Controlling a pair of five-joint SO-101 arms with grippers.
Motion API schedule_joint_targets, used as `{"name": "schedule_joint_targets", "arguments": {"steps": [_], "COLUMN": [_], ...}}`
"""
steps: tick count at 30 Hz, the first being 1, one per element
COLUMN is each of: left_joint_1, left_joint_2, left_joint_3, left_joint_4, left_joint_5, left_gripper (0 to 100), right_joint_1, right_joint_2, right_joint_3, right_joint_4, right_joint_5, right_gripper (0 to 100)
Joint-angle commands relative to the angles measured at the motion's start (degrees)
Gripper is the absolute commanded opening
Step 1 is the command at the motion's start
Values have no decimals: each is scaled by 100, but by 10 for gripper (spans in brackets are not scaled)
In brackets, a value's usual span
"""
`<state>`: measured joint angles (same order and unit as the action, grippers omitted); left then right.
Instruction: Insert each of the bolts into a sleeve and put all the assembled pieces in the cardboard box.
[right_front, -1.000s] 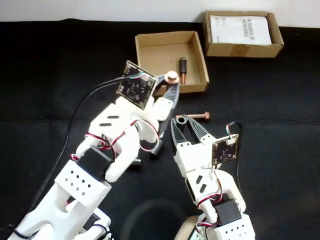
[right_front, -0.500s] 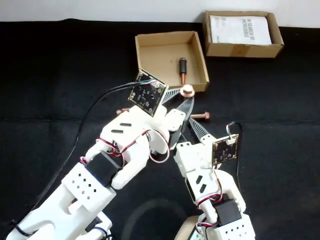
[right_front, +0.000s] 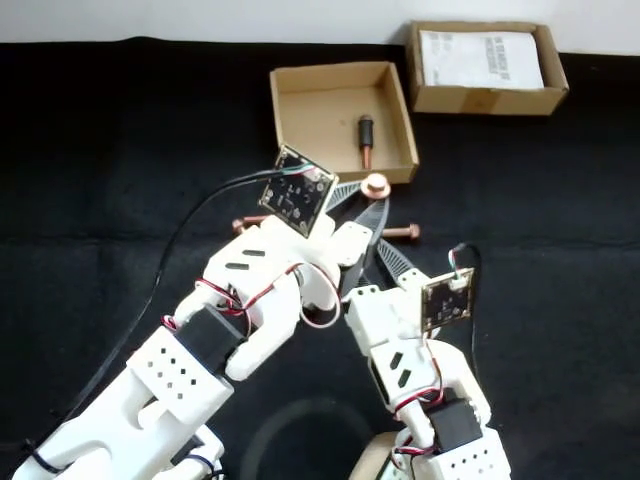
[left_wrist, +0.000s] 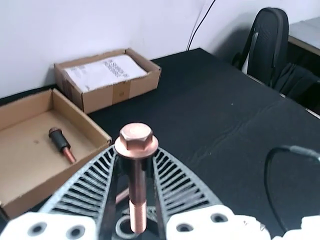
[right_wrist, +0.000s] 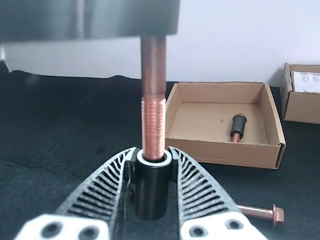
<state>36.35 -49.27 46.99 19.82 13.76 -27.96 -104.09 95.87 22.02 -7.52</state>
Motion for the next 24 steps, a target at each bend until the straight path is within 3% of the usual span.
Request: {"name": "schedule_joint_targets", "arguments": {"steps": [1, 7, 18, 24], "left_joint_1": [31, -171, -189, -180], "left_joint_2": [-119, -119, -127, -119], "left_joint_3": [-57, 22, 462, 365], "left_joint_4": [-158, -149, -158, -615], "left_joint_5": [35, -422, -404, -404], "left_gripper": [8, 8, 8, 8], "right_joint_1": [-40, -40, -40, -40], "right_joint_2": [-92, -92, -92, -92], "right_joint_3": [646, 646, 646, 646], "right_joint_4": [-136, -136, -136, -136], "right_joint_5": [-26, -18, -18, -18], "right_gripper": [6, 6, 6, 6]}}
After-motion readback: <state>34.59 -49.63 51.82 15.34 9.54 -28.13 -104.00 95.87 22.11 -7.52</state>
